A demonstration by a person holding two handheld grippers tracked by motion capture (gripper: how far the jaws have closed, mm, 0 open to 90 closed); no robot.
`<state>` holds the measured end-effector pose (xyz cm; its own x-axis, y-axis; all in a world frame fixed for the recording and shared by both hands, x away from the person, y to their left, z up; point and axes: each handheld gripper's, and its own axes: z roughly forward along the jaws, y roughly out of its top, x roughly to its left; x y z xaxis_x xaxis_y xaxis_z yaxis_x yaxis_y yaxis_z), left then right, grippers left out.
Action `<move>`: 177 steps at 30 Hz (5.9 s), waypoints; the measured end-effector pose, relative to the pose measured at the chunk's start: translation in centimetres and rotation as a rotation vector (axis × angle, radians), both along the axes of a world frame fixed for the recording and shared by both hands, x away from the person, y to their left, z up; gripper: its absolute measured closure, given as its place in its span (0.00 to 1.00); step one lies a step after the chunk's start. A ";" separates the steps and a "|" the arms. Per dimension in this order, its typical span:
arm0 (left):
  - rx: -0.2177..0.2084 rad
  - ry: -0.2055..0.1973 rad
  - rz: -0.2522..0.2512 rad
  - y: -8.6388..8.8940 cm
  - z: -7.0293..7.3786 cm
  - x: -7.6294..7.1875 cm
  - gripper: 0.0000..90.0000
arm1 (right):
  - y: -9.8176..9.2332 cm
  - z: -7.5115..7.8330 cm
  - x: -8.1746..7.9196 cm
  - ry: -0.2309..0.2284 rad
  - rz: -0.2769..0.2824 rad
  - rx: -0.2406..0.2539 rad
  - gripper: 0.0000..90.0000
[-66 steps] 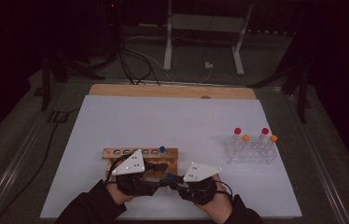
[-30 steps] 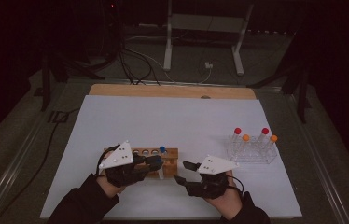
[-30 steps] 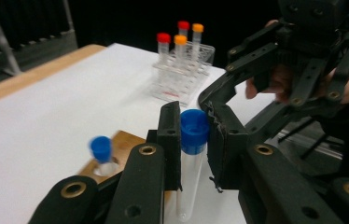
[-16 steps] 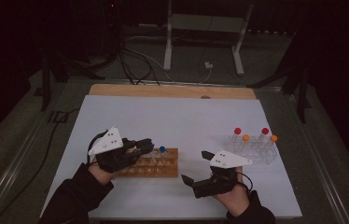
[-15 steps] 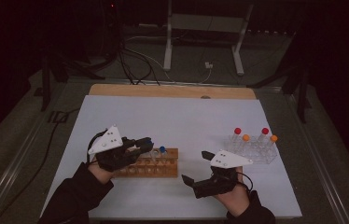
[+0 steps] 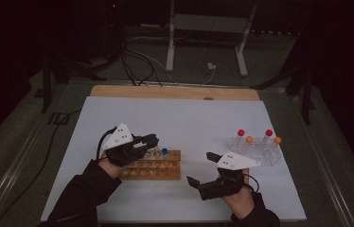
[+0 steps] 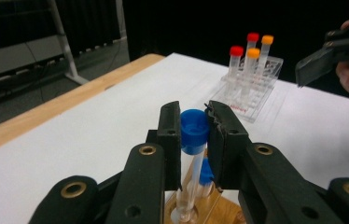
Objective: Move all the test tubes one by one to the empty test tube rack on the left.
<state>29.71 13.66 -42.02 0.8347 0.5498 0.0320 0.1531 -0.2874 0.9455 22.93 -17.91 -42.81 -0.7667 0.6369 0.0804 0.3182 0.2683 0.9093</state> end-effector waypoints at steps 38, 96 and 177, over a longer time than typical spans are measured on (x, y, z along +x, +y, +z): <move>0.131 0.114 0.001 -0.8 -3.6 0.4 0.85 | -0.3 0.1 0.0 0.009 0.019 0.004 0.00; -0.023 0.077 -0.074 5.0 -1.9 -4.6 0.01 | -13.0 -2.6 5.6 0.024 -0.544 -0.134 0.30; 0.003 0.115 -0.175 1.4 -0.5 -6.4 0.06 | 4.7 -1.9 -0.4 0.044 0.175 -0.202 0.83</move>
<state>23.30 15.04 -42.53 0.9157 0.3962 -0.0673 0.2073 -0.3223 0.9237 22.55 -13.22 -44.67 -0.8651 0.5017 0.0010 0.2892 0.4970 0.8181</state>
